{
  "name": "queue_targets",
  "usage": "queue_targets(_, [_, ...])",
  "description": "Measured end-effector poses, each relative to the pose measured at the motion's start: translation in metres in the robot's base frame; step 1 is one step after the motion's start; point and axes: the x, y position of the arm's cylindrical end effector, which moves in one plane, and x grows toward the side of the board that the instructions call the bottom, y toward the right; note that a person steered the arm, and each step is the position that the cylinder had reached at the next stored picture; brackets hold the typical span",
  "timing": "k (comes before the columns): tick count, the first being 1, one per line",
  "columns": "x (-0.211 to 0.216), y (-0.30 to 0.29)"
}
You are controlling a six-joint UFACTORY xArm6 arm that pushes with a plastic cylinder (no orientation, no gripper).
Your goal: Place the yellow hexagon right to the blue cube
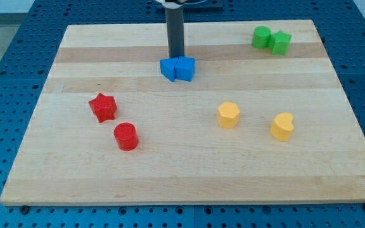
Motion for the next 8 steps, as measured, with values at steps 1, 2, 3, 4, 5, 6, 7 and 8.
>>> queue_targets(1, [0.043, 0.0])
queue_targets(2, [0.107, 0.0])
queue_targets(3, [0.172, 0.0])
queue_targets(4, [0.235, 0.0])
queue_targets(5, [0.267, 0.0])
queue_targets(6, [0.268, 0.004])
queue_targets(7, [0.249, 0.047])
queue_targets(8, [0.199, 0.078])
